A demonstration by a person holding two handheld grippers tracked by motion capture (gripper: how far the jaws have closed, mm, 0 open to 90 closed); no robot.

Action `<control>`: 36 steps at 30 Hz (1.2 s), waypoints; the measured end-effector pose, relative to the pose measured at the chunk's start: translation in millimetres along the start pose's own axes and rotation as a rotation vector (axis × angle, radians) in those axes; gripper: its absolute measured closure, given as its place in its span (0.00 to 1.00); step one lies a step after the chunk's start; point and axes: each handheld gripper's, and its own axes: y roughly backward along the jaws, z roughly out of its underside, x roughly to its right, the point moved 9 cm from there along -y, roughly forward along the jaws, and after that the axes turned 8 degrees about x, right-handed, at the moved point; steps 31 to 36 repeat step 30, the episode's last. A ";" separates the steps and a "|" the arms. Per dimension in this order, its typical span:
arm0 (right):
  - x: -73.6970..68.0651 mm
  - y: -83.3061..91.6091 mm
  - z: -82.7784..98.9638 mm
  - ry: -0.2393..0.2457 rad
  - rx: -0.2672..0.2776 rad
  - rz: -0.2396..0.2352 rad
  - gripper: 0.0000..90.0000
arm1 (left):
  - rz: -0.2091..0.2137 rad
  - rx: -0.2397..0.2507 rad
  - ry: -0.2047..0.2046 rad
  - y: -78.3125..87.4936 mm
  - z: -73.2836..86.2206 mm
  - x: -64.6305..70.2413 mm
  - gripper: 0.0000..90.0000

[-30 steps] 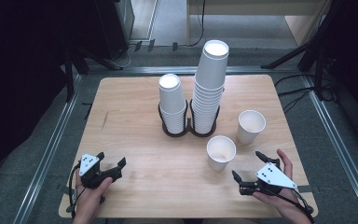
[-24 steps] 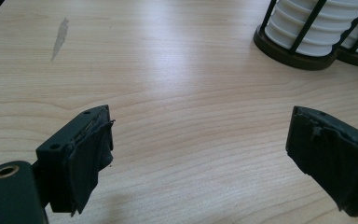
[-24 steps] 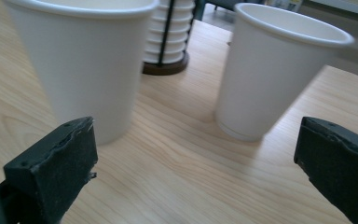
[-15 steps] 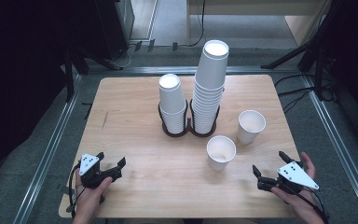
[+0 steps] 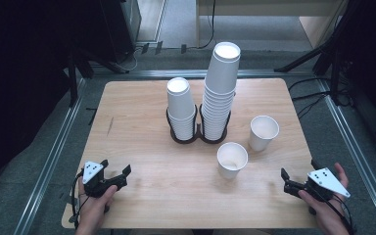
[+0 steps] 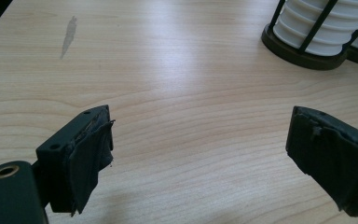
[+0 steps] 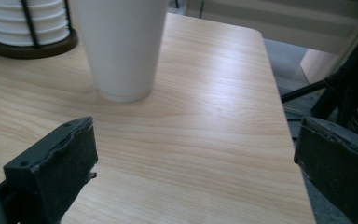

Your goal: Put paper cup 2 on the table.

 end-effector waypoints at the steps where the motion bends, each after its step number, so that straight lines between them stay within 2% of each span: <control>1: 2.6 0.2 1.1 -0.004 -0.006 0.011 0.00 | -0.002 0.002 0.002 0.0 -0.1 -0.6 0.08; 8: 20.6 1.6 4.1 -0.037 -0.014 0.084 0.00 | -0.019 0.001 0.011 0.7 -0.3 -7.7 0.08; 14: 28.8 2.3 7.0 -0.058 -0.025 0.125 0.00 | -0.042 -0.002 0.019 0.4 0.5 -14.8 0.08; 19: 31.1 1.8 8.4 -0.060 -0.030 0.140 0.00 | -0.061 -0.007 0.022 0.4 1.3 -20.8 0.08; 28: 33.6 2.7 7.8 -0.073 -0.031 0.162 0.00 | -0.065 -0.008 0.030 -0.3 1.5 -22.2 0.08; 36: 30.5 2.7 4.8 -0.075 -0.022 0.154 0.00 | -0.065 -0.010 0.029 -0.4 1.5 -22.1 0.08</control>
